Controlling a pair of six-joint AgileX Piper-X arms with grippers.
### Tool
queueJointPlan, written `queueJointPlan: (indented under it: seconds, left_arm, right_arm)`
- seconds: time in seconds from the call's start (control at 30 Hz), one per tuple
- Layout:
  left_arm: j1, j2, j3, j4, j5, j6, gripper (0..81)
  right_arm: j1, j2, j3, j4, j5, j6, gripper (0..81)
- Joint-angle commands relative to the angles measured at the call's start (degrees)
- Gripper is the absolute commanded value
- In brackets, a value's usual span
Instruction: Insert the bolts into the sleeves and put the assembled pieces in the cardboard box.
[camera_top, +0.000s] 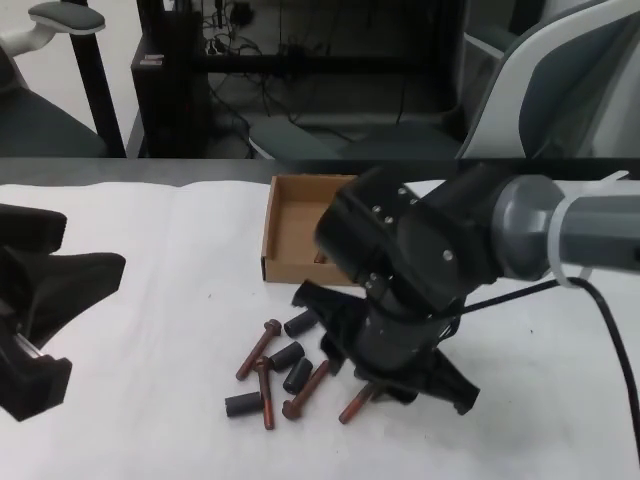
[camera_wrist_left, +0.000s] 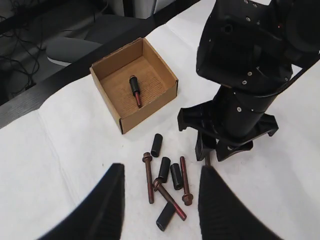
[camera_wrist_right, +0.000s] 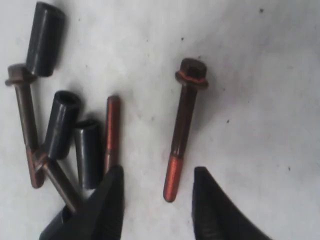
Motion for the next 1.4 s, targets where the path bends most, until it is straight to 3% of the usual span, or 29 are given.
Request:
queueJointPlan:
  seconds: [0.0, 1.37]
  left_arm:
    - [0.24, -0.03, -0.70, -0.16, -0.09, 0.02, 47.3]
    - [0.24, -0.03, -0.70, -0.16, -0.09, 1.30, 47.3]
  right_arm:
    - [-1.69, 0.00, 0.06, -1.35, 0.47, 0.46, 37.4]
    - [-3.31, 5.31, 0.06, -4.14, -0.43, 0.28, 37.1]
